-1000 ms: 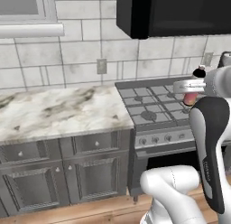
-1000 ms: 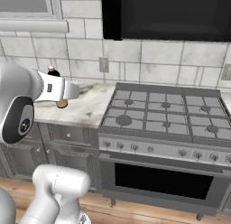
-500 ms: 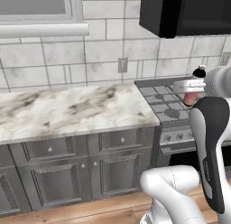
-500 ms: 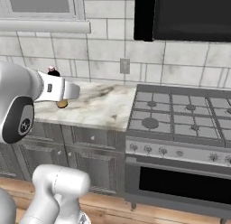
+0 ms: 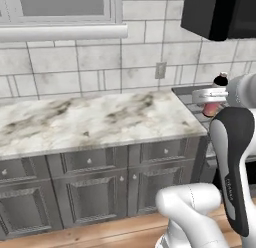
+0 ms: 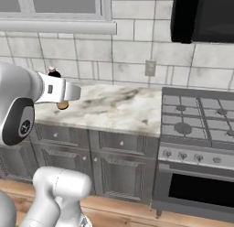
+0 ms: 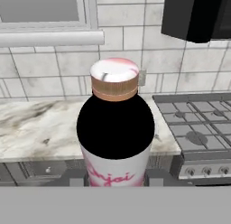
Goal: Sort all alcoholic drinks to one cabinet, and non-alcoholic drinks to the other.
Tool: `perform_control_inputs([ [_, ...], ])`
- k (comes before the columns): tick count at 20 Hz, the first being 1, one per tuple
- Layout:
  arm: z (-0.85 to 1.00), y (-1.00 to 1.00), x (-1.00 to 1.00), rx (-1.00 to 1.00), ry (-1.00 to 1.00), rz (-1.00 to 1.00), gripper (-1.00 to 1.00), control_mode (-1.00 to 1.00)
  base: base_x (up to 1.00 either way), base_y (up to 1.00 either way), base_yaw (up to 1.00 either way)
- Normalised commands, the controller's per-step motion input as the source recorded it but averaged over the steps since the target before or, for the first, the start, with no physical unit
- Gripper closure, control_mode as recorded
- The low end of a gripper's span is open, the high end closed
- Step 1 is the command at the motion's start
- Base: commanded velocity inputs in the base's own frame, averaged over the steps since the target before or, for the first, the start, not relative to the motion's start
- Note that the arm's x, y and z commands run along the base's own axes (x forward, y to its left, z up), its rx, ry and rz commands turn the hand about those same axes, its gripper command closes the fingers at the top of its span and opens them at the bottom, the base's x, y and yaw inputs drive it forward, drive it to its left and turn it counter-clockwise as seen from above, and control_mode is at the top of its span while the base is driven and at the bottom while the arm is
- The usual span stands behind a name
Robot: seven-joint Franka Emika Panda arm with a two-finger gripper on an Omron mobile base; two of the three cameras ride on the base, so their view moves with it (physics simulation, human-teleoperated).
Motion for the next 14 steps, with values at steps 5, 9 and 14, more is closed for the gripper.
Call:
perform_control_inputs([
  [5, 0.0, 0.0, 0.0, 0.0, 0.0, 0.0, 1.0, 1.0, -0.11, 0.72, 0.0],
  [9, 0.0, 0.0, 0.0, 0.0, 0.0, 0.0, 1.0, 1.0, -0.12, 0.73, 0.0],
  [14, 0.0, 0.0, 0.0, 0.0, 0.0, 0.0, 1.0, 1.0, -0.13, 0.76, 0.0],
])
